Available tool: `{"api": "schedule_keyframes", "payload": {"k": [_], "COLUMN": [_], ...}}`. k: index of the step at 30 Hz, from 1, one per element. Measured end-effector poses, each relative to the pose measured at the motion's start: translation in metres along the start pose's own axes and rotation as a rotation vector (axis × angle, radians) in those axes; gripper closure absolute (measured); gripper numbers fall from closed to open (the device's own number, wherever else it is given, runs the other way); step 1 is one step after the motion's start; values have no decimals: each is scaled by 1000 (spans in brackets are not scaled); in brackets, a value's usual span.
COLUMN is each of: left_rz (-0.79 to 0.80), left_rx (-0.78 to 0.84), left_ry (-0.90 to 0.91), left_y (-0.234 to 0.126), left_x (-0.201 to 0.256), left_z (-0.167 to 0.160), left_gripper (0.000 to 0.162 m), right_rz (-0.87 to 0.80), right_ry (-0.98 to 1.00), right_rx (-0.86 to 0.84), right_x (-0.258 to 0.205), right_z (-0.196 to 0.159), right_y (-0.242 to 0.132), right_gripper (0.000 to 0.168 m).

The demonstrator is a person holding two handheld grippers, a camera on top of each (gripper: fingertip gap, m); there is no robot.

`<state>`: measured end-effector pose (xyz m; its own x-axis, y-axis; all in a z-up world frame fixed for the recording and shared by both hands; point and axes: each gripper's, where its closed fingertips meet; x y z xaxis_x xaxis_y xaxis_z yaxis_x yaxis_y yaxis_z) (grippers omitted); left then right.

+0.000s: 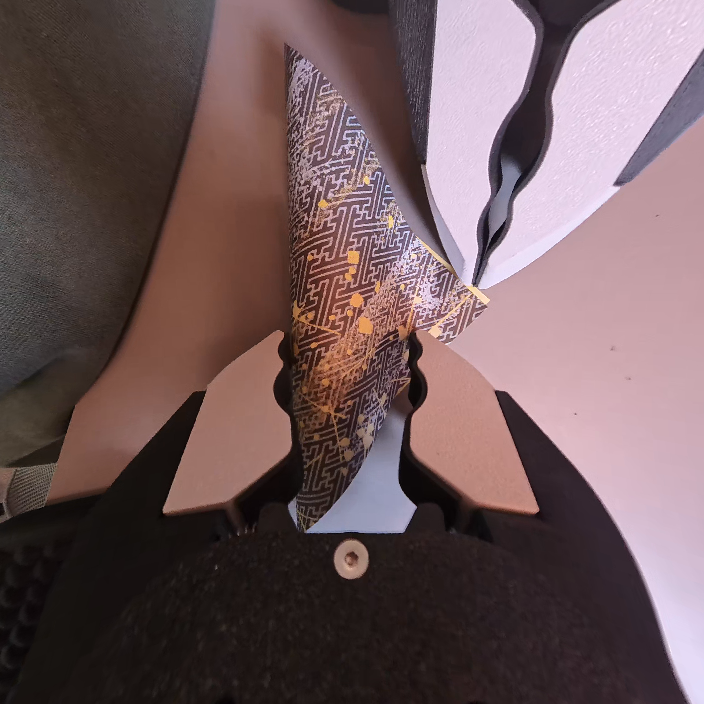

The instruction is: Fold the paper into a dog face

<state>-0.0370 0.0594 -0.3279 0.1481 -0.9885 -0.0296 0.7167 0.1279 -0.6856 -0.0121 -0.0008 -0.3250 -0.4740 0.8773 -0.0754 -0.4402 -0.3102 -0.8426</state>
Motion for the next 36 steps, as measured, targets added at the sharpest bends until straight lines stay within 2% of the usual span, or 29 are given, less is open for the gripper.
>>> {"api": "schedule_keyframes", "payload": {"k": [13, 30, 36], "left_rz": [-2, -13, -12], "left_rx": [9, 10, 8], "left_ry": [4, -21, -13], "left_y": [-1, -4, -8], "left_x": [10, 12, 11], "left_z": [-4, -5, -8], "left_gripper": [162, 162, 162], "right_rz": [-46, -139, -122], "right_ry": [-59, -147, -161], "right_rx": [-30, 0, 26], "right_x": [2, 6, 2], "right_z": [-2, 1, 4], "right_y": [2, 9, 11], "right_gripper": [106, 86, 94]}}
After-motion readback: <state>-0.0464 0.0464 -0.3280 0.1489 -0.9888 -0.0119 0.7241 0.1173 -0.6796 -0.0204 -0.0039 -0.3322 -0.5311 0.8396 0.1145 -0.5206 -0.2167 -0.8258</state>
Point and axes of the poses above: each gripper's, where its closed fingertips meet, y out along the fingers, z out of its top, x = y × z across the jaws, and after that the axes turned 11 degrees about -y, right-handed
